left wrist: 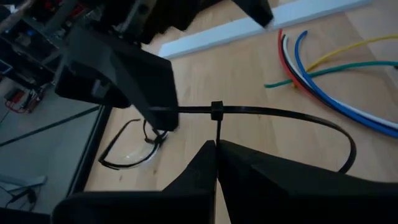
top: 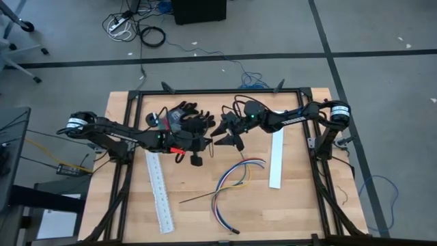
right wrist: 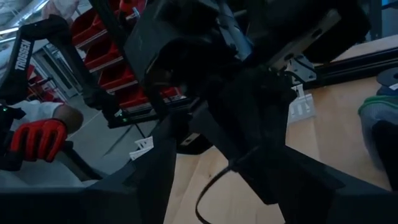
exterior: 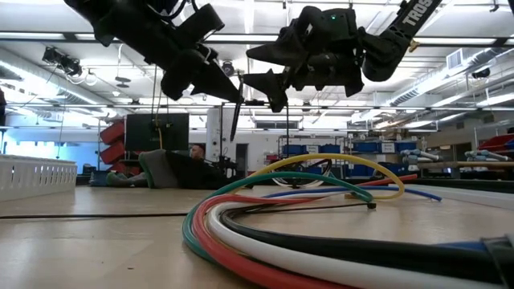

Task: Ziptie cables
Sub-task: Insert the top black zip tie pointed tail end through the slot to form a loop

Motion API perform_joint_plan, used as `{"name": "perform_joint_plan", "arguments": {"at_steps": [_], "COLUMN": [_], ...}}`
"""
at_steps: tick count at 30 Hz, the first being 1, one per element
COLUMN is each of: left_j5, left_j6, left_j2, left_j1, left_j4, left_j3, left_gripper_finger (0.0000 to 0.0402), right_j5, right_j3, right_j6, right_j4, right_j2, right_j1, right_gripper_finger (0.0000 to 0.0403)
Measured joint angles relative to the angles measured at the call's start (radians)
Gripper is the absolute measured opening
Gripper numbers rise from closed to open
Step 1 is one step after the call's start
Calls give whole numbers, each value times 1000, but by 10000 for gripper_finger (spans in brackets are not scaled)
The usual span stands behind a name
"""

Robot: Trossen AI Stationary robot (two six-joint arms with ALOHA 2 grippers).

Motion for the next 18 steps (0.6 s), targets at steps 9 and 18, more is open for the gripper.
{"name": "perform_joint_plan", "arguments": {"at_steps": [9, 18], "left_j5": [-12, -17], "left_j6": [28, 29], "left_j2": [0, 0], "left_j1": [1, 1], "left_j4": [33, 33], "left_j3": [0, 0], "left_gripper_finger": [0, 0], "right_j5": [2, 25], "right_j3": [0, 0], "right_j6": [0, -3], "right_j4": [-2, -2], "right_j2": [0, 0], "right_j1": [0, -1], "right_gripper_finger": [207, 145]}}
